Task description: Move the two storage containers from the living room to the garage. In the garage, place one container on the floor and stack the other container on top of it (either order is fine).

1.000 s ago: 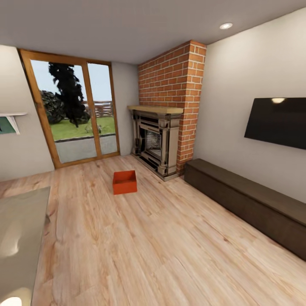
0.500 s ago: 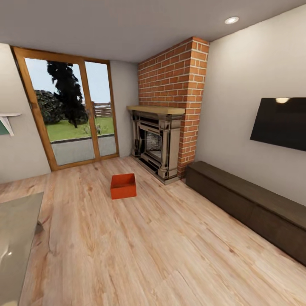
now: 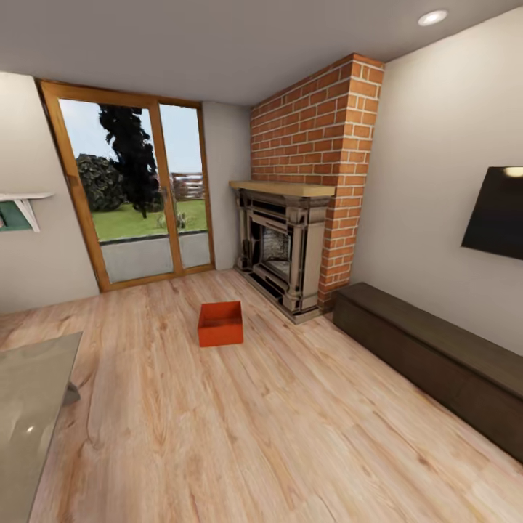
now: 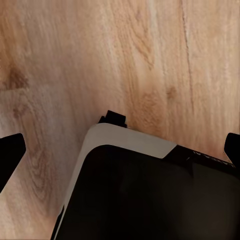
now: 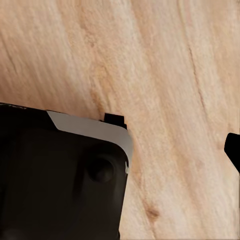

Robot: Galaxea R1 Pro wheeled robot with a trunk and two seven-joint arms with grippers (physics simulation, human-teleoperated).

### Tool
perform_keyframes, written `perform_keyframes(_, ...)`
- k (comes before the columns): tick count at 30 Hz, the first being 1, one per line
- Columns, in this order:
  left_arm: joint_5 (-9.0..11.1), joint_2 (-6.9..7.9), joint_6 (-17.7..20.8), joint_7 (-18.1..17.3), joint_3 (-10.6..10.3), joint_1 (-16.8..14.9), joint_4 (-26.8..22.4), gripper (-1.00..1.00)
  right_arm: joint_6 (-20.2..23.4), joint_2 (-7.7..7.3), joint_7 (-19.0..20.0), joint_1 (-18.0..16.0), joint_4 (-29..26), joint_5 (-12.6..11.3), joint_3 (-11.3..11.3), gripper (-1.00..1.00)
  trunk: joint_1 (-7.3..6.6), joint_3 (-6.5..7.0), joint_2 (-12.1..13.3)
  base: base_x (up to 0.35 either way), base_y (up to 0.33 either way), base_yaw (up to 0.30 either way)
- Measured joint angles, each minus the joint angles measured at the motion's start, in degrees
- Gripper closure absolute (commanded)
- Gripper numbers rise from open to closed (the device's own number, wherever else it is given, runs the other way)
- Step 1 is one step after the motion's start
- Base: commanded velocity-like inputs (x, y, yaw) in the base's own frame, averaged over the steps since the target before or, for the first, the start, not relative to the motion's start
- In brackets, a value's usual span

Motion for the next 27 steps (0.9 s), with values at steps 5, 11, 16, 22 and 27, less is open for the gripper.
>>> perform_keyframes(5, 0.0, -0.01, 0.0, 0.0, 0.0, 0.0, 0.0, -1.00, 0.0, -0.05, 0.0, 0.0, 0.0, 0.0, 0.0, -1.00, 0.00, 0.00, 0.0, 0.324, 0.000, 0.267)
perform_keyframes(11, 0.0, -0.03, 0.0, 0.0, 0.0, 0.0, 0.0, -1.00, 0.0, -0.09, 0.0, 0.0, 0.0, 0.0, 0.0, -1.00, 0.00, 0.00, 0.0, 0.324, 0.000, 0.269)
perform_keyframes(16, 0.0, -0.04, 0.0, 0.0, 0.0, 0.0, 0.0, -1.00, 0.0, -0.17, 0.1, 0.0, 0.0, 0.0, 0.0, -1.00, 0.00, 0.00, 0.0, 0.324, 0.000, 0.186)
perform_keyframes(22, 0.0, -0.04, 0.0, 0.0, 0.0, 0.0, 0.0, -1.00, 0.0, -0.21, 0.1, 0.0, 0.0, 0.0, 0.0, -1.00, 0.00, 0.00, 0.0, 0.324, 0.000, 0.023)
perform_keyframes(27, 0.0, -0.04, 0.0, 0.0, 0.0, 0.0, 0.0, -1.00, 0.0, -0.25, 0.1, 0.0, 0.0, 0.0, 0.0, -1.00, 0.00, 0.00, 0.0, 0.324, 0.000, 0.002)
